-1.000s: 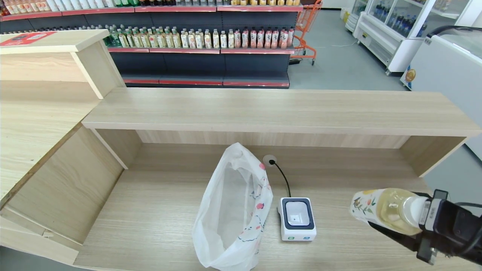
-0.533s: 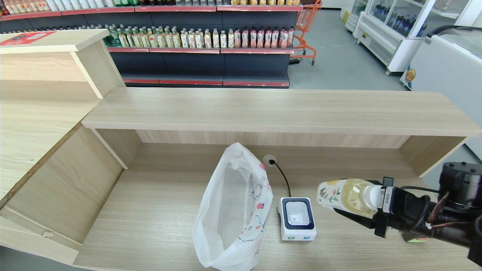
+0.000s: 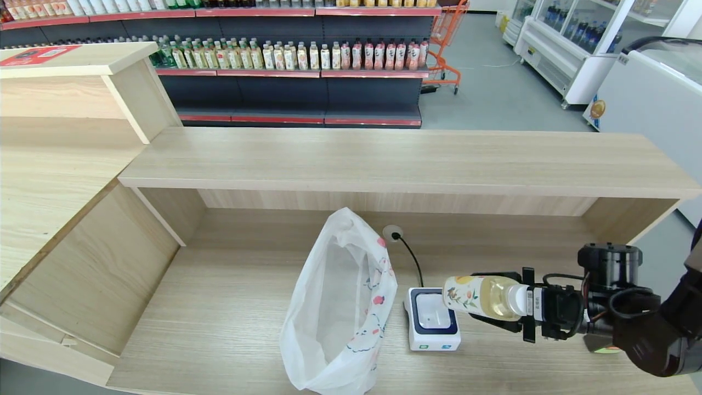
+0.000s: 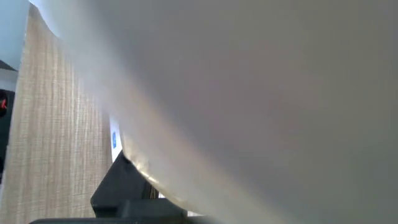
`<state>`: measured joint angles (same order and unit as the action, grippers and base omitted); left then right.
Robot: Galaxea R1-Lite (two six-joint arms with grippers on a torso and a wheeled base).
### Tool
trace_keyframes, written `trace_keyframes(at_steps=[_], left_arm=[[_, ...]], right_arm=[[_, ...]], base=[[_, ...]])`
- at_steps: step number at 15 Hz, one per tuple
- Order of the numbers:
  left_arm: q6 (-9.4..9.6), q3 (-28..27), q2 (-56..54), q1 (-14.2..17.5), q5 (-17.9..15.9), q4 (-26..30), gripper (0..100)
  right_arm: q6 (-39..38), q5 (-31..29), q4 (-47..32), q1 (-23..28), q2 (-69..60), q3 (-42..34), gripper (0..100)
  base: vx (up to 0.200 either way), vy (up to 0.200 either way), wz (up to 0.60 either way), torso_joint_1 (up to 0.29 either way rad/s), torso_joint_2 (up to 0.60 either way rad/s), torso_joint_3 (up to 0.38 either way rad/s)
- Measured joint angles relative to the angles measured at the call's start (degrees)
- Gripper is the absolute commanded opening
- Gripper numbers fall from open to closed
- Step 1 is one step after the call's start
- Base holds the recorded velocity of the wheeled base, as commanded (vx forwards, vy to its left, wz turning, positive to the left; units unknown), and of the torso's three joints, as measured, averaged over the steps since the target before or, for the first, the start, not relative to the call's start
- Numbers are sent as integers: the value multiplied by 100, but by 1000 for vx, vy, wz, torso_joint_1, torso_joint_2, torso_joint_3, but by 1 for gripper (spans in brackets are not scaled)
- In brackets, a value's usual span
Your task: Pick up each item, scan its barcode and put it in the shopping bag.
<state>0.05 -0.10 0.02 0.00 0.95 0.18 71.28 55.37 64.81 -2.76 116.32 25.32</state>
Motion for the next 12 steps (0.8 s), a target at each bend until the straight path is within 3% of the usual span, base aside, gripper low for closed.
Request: trace_keyframes(at_steps=[12], left_arm=[[-2, 0, 0, 0, 0, 0, 100]], right_arm=[[183, 60, 45, -422, 986, 1064, 0]], base=[[0, 0, 0, 0, 0, 0]])
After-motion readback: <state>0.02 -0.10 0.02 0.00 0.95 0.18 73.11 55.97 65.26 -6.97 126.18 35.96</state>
